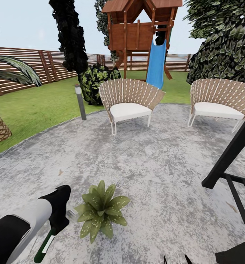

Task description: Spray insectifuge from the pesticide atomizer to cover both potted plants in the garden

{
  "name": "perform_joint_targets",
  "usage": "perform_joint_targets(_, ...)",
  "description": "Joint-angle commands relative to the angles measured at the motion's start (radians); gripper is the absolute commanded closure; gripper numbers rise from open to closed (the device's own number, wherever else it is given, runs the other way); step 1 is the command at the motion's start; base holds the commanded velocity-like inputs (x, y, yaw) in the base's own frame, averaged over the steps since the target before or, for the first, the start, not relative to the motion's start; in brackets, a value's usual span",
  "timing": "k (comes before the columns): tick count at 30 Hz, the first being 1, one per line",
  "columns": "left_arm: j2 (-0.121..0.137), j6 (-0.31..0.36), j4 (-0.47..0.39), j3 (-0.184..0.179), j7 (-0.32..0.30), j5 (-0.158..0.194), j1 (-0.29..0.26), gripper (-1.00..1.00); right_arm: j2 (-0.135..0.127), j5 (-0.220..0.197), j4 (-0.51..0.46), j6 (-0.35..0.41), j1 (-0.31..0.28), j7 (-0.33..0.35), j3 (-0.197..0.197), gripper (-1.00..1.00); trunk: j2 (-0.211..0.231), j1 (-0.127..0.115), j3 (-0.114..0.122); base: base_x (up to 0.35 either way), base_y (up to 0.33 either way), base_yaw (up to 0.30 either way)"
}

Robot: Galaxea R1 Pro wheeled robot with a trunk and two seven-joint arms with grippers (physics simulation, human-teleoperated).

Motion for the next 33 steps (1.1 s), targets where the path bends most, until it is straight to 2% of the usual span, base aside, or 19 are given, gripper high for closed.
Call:
perform_joint_targets(1,0.001,0.005,-0.003,0.003,-0.009,-0.01,0.001,1.0,0.0,0.011,0.001,-0.002,-0.001,-0.01,-0.002,-1.0,0.0,0.0,-0.001,0.0,0.239,-0.217)
perform_joint_targets(17,0.002,0.007,-0.037,0.007,-0.006,-0.008,0.002,1.0,0.002,0.007,0.001,-0.002,-0.001,-0.013,-0.003,-1.0,0.0,0.0,-0.001,-0.037,0.296,-0.067)
perform_joint_targets(23,0.003,0.007,-0.038,0.007,-0.006,-0.008,0.002,1.0,0.002,0.005,0.0,-0.003,-0.001,-0.013,-0.003,-1.0,0.0,0.0,-0.001,-0.194,0.256,-0.261)
perform_joint_targets(33,-0.006,0.008,-0.039,0.003,-0.006,-0.01,0.001,1.0,0.0,-0.001,-0.001,-0.004,-0.001,-0.016,-0.006,-1.0,0.0,0.0,-0.001,-0.199,0.249,-0.021)
